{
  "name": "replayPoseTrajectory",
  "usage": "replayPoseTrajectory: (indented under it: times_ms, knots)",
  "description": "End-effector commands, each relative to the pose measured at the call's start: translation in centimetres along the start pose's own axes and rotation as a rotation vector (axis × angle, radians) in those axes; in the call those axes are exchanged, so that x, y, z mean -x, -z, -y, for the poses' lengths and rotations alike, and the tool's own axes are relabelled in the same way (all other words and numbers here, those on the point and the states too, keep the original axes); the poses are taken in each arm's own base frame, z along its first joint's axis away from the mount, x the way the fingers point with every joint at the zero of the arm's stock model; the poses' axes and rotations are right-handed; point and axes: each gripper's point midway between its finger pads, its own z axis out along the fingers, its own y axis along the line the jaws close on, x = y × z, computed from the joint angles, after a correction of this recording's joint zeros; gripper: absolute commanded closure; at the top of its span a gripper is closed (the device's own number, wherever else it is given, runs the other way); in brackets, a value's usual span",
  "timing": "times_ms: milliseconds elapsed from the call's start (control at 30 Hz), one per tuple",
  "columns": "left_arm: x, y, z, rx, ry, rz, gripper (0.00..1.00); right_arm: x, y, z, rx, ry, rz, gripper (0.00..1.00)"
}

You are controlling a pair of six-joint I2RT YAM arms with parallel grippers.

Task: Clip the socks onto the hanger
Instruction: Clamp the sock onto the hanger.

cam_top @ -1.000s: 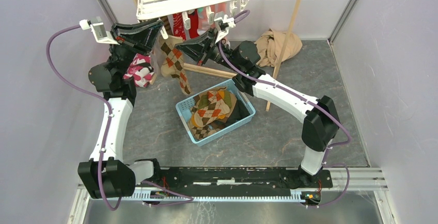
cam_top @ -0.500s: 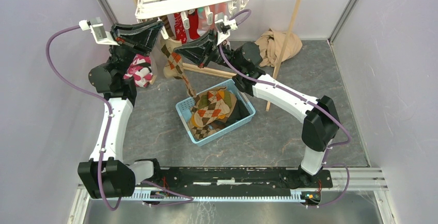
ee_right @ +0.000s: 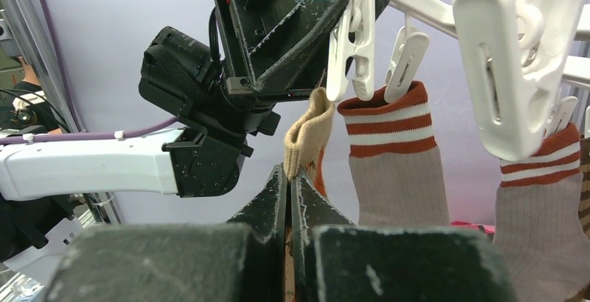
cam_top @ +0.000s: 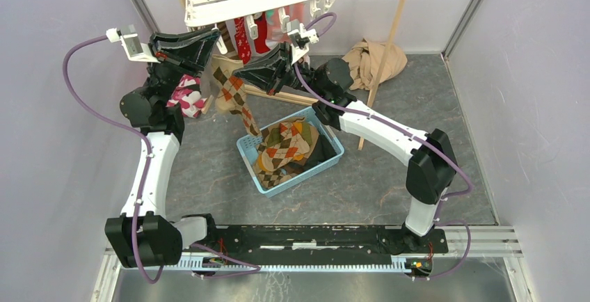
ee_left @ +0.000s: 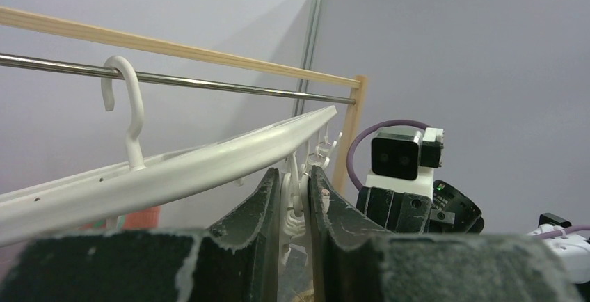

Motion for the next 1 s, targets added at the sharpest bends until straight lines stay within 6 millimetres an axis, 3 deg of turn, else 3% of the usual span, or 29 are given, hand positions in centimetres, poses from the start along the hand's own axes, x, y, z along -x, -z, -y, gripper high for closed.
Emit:
replayPoseTrajectory:
  times_ms: [0, 300, 967]
  knots:
    - [0.7, 0.0, 1.8, -0.059, 0.007, 0.018, 0.91, 1.2, -0.7, -0.4, 0.029, 0.01, 0.05, 1.0]
    - [0.5, 0.3, 2.0, -0.062, 0.014, 0.01, 0.91, 2.0, -1.8, 0.0, 0.055, -0.024, 0.109, 1.0]
    - [0.2, 0.3, 1.9, -0.062, 0.022, 0.002, 0.91, 3.6, -1.6, -0.3, 0.068, -0.028, 0.16, 1.0]
